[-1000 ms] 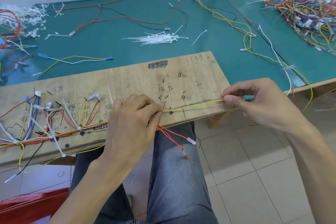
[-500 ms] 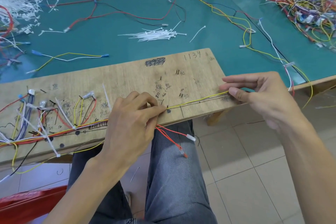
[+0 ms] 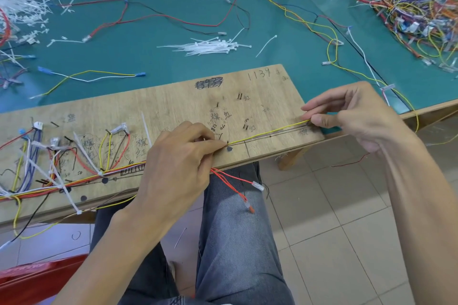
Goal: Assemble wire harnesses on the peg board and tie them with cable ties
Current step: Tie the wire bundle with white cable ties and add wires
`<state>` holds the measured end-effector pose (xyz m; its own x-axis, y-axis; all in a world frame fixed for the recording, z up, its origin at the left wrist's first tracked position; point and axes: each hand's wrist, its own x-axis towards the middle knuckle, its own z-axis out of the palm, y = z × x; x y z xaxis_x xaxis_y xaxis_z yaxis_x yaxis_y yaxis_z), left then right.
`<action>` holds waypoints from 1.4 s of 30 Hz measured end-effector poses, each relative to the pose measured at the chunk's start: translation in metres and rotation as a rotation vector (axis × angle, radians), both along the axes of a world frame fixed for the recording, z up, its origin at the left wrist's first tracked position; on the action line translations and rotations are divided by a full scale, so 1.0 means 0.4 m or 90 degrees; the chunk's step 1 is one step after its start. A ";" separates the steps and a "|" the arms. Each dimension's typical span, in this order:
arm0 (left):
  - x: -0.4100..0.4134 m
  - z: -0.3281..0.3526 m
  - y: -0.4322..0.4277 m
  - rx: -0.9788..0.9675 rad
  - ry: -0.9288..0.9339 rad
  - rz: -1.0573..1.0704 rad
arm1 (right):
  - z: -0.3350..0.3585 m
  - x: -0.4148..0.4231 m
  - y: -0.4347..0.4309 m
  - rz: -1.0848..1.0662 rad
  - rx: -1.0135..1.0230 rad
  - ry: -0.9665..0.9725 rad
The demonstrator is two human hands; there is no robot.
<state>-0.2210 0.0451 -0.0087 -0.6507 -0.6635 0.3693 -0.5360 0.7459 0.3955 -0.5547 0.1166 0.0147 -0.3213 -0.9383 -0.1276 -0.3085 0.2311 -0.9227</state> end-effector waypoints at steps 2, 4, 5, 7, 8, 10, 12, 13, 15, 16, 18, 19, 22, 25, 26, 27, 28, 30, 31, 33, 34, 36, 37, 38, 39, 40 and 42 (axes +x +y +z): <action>-0.004 0.008 -0.003 -0.004 -0.027 -0.001 | -0.008 -0.009 0.000 0.040 -0.032 0.012; -0.005 0.014 -0.007 -0.008 -0.042 -0.005 | -0.024 -0.005 0.006 0.051 -0.093 0.032; -0.004 0.016 -0.009 -0.006 -0.047 -0.008 | -0.038 -0.001 0.013 0.039 -0.130 0.035; -0.005 0.021 -0.010 0.000 -0.057 -0.013 | -0.070 0.008 0.025 0.000 -0.200 0.047; -0.006 0.025 -0.008 -0.001 -0.060 -0.014 | -0.085 0.015 0.031 -0.015 -0.229 0.056; -0.009 0.034 -0.007 -0.005 -0.070 -0.012 | -0.106 0.027 0.035 -0.028 -0.269 0.060; -0.012 0.041 -0.007 0.000 -0.073 -0.012 | -0.113 0.032 0.037 -0.032 -0.291 0.053; -0.012 0.045 -0.009 0.005 -0.072 -0.011 | -0.115 0.032 0.036 -0.031 -0.297 0.049; -0.014 0.050 -0.013 0.021 -0.075 -0.006 | -0.116 0.028 0.032 -0.029 -0.294 0.050; -0.015 0.053 -0.014 0.026 -0.076 -0.004 | -0.116 0.026 0.030 -0.029 -0.292 0.050; -0.015 0.054 -0.015 0.020 -0.072 -0.006 | -0.117 0.026 0.026 -0.043 -0.285 0.051; -0.014 0.052 -0.014 0.016 -0.074 -0.008 | -0.117 0.028 0.025 -0.050 -0.281 0.056; -0.015 0.053 -0.015 0.014 -0.085 -0.012 | -0.125 0.036 0.021 -0.069 -0.288 0.108; -0.019 0.055 -0.023 0.018 -0.082 -0.010 | -0.138 0.053 0.025 -0.088 -0.313 0.163; -0.021 0.057 -0.024 0.023 -0.080 -0.012 | -0.142 0.056 0.027 -0.099 -0.311 0.158; -0.022 0.059 -0.024 0.025 -0.080 -0.011 | -0.145 0.058 0.029 -0.107 -0.301 0.148; -0.023 0.059 -0.023 0.024 -0.082 -0.008 | -0.142 0.058 0.030 -0.108 -0.286 0.139; -0.023 0.058 -0.023 0.018 -0.088 -0.001 | -0.130 0.053 0.031 -0.093 -0.249 0.138; -0.023 0.056 -0.024 0.019 -0.089 0.000 | -0.119 0.049 0.032 -0.085 -0.229 0.150; -0.023 0.054 -0.025 0.018 -0.092 -0.003 | -0.099 0.042 0.034 -0.069 -0.196 0.168; -0.022 0.052 -0.025 0.015 -0.094 -0.005 | -0.090 0.040 0.036 -0.064 -0.184 0.168; -0.023 0.047 -0.023 0.011 -0.091 -0.004 | -0.074 0.038 0.033 -0.049 -0.158 0.212; -0.025 0.044 -0.022 0.010 -0.089 0.000 | -0.065 0.040 0.028 -0.029 -0.141 0.268; -0.025 0.042 -0.021 0.008 -0.089 0.005 | -0.055 0.044 0.023 0.003 -0.120 0.336; -0.024 0.039 -0.019 0.005 -0.090 0.007 | -0.044 0.050 0.018 0.038 -0.094 0.402; -0.023 0.037 -0.017 -0.002 -0.091 0.004 | -0.033 0.055 0.014 0.066 -0.058 0.465; -0.020 0.033 -0.009 -0.021 -0.093 -0.006 | -0.006 0.064 0.006 0.083 0.021 0.559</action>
